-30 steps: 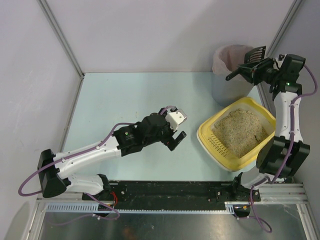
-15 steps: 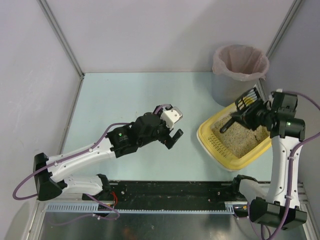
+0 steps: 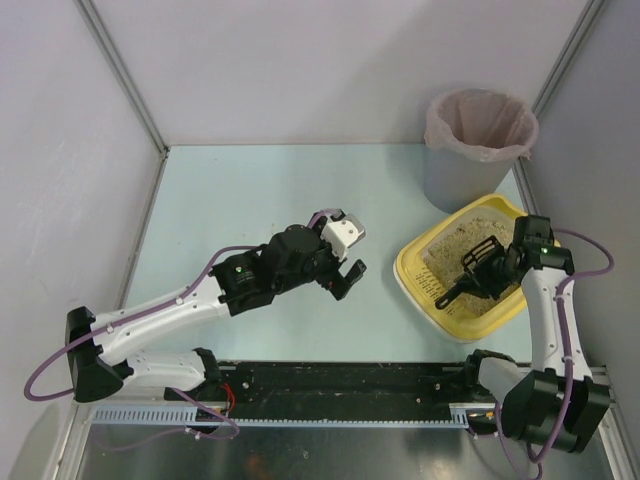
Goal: Clean the litter box
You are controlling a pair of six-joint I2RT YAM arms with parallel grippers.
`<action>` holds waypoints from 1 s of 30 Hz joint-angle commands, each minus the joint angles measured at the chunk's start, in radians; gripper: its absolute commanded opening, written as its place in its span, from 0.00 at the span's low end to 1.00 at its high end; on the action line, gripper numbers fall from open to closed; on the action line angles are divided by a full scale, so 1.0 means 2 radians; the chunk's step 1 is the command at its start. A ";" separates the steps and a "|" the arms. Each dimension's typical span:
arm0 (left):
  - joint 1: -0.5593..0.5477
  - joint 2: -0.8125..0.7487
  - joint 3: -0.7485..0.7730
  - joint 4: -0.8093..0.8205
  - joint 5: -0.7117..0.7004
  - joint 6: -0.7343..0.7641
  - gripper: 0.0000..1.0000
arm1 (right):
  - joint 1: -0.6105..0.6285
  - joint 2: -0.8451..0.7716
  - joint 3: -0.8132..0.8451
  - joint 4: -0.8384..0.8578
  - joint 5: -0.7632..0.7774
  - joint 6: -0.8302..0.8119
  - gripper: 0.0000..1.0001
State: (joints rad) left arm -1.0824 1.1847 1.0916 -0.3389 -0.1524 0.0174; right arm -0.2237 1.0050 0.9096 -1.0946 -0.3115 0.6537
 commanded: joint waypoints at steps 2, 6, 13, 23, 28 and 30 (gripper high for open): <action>-0.003 0.000 0.005 0.012 0.006 0.002 1.00 | 0.004 0.031 0.002 0.063 0.045 -0.012 0.00; -0.003 0.004 0.006 0.012 0.009 0.001 1.00 | 0.008 0.071 0.002 0.076 0.052 -0.025 0.00; -0.003 0.005 0.005 0.012 0.009 0.000 1.00 | -0.006 0.099 -0.001 0.103 0.026 -0.033 0.00; -0.003 0.006 0.005 0.012 0.012 -0.002 1.00 | -0.025 0.070 -0.001 0.165 0.083 0.017 0.00; -0.003 0.001 0.005 0.012 0.011 -0.003 1.00 | -0.024 0.070 -0.002 0.190 0.124 0.031 0.00; -0.003 0.001 0.006 0.012 0.010 -0.001 0.99 | -0.019 0.067 -0.006 0.202 0.146 0.035 0.00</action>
State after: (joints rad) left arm -1.0824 1.1973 1.0916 -0.3389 -0.1455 0.0154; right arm -0.2703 1.1648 0.9024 -0.7746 -0.1345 0.6846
